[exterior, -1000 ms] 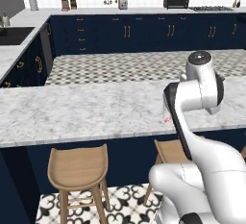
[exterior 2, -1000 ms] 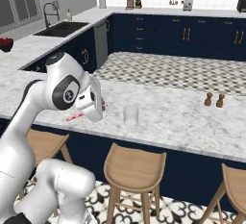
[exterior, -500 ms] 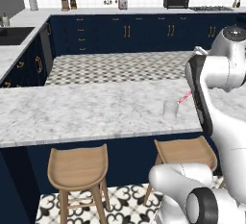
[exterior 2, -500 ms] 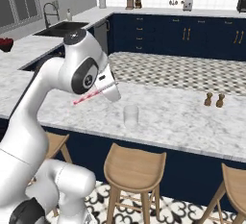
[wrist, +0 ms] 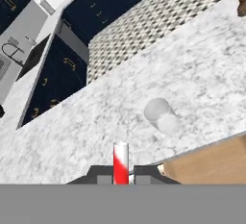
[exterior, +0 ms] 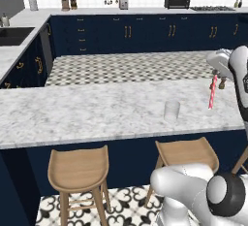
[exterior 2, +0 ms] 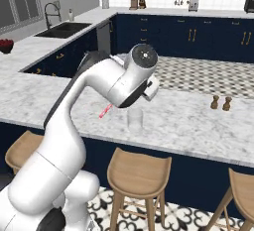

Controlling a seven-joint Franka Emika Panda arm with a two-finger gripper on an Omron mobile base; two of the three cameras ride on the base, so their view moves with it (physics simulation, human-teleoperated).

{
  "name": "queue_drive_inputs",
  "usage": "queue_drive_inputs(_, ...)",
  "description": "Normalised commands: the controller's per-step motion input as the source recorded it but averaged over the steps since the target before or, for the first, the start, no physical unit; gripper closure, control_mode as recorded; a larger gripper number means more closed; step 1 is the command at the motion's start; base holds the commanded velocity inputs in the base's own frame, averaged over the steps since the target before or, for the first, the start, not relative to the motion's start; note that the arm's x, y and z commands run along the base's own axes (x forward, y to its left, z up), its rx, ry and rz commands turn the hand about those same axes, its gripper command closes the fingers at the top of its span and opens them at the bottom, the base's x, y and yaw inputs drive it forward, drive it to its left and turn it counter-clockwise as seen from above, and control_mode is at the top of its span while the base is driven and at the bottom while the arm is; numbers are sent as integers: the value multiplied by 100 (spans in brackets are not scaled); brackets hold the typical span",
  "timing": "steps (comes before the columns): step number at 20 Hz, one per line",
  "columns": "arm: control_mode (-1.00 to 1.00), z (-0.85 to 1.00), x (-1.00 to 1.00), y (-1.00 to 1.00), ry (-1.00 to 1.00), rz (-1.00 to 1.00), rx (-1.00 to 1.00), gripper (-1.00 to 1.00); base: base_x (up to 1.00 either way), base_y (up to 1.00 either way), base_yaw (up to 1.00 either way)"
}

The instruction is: Take a straw from the drawer in front and place it inside the glass cup on the dining counter.

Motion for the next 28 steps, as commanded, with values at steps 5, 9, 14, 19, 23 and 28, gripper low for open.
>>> queue_drive_inputs(5,-100,0,40,1,-25,50,-1,100,0,0,0)
queue_drive_inputs(9,-100,0,26,16,-33,32,-1,100,0,0,0)
queue_drive_inputs(14,-100,0,1,43,-34,17,0,100,0,0,0)
queue_drive_inputs(19,-100,0,0,41,-42,11,-1,100,0,0,0)
queue_drive_inputs(23,-100,-2,8,29,-45,12,-8,100,0,0,0)
queue_drive_inputs(28,-100,-1,21,11,-39,14,-14,100,0,0,0)
